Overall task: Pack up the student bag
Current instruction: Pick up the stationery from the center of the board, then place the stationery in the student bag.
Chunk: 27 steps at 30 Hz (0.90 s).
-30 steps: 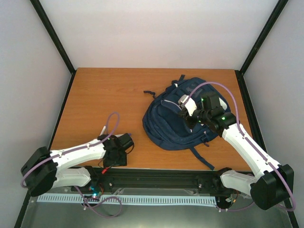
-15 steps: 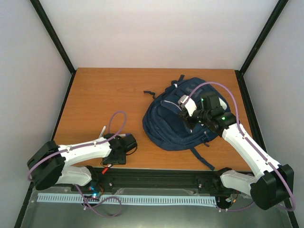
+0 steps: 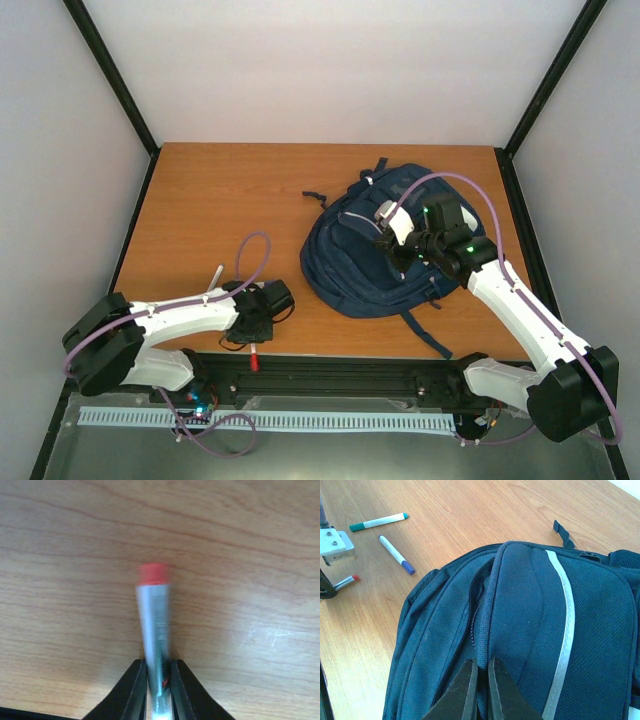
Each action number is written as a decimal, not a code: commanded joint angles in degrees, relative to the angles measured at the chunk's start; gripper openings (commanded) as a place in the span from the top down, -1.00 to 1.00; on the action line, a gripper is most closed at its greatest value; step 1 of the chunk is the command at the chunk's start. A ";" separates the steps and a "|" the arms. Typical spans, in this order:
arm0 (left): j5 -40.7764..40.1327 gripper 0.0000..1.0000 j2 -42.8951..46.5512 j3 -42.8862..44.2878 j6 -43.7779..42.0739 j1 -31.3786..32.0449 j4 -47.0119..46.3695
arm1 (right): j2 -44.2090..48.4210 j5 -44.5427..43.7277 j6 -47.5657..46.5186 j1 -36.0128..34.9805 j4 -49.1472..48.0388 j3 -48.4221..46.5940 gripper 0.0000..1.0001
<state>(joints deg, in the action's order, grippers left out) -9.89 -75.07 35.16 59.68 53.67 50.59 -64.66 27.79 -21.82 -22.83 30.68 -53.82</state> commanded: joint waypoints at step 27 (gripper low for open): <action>19.28 0.98 -6.32 25.27 -3.38 0.09 -42.01 | 1.59 1.46 2.18 0.09 -2.19 -2.36 0.94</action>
<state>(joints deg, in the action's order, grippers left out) 5.06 -76.42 56.58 54.00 53.69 24.08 -64.66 27.42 -20.73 -22.83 30.63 -53.84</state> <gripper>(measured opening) 0.080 0.039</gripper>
